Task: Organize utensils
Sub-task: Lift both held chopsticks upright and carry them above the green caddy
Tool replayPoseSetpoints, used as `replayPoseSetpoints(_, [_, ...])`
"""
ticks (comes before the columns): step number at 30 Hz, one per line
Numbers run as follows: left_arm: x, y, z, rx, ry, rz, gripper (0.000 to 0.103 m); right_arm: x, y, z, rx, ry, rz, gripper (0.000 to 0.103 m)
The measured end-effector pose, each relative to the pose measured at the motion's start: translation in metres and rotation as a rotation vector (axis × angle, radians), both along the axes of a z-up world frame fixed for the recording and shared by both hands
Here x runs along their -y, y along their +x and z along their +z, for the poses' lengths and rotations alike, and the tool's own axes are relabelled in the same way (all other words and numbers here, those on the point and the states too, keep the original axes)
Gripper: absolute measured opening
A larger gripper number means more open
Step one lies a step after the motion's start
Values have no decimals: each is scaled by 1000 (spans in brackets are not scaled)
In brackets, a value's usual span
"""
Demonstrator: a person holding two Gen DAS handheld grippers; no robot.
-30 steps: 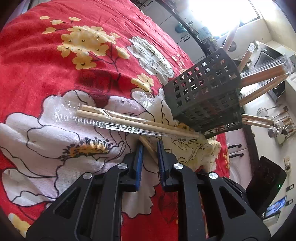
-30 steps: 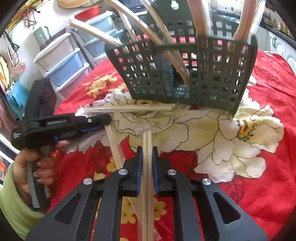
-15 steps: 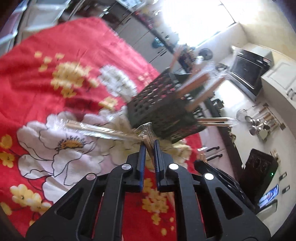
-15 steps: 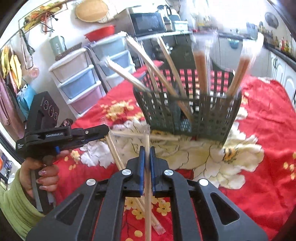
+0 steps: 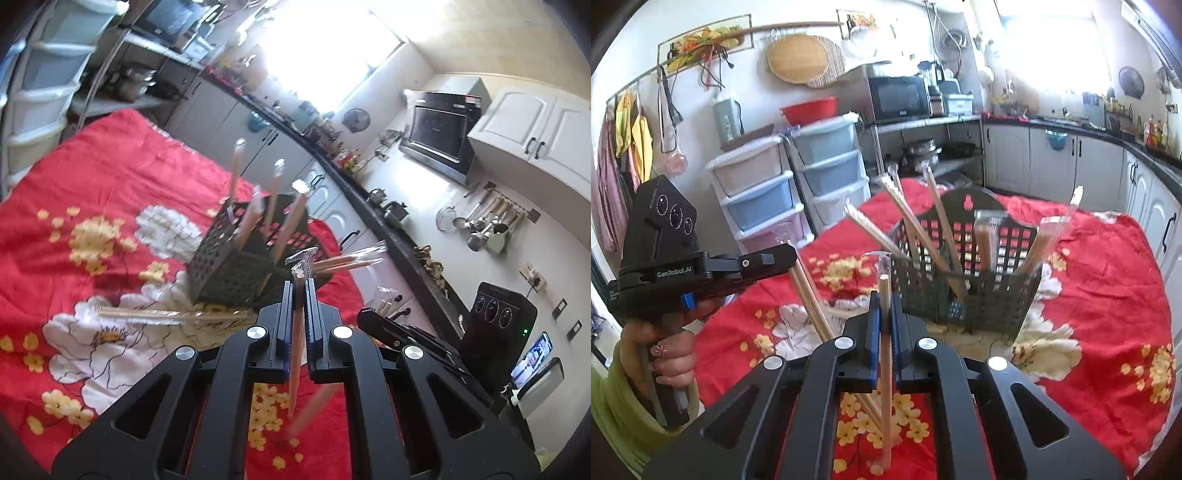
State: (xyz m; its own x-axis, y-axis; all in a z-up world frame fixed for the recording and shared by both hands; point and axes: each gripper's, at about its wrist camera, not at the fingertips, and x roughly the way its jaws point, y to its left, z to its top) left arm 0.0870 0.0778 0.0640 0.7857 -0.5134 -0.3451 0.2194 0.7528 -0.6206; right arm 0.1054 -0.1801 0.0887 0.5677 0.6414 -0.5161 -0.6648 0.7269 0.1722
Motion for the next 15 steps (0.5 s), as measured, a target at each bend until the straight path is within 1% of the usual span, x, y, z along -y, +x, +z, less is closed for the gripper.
replayPoseSetpoints(15, [7, 3, 57, 149, 52, 5, 3, 16, -3, 49, 139, 99, -48, 6])
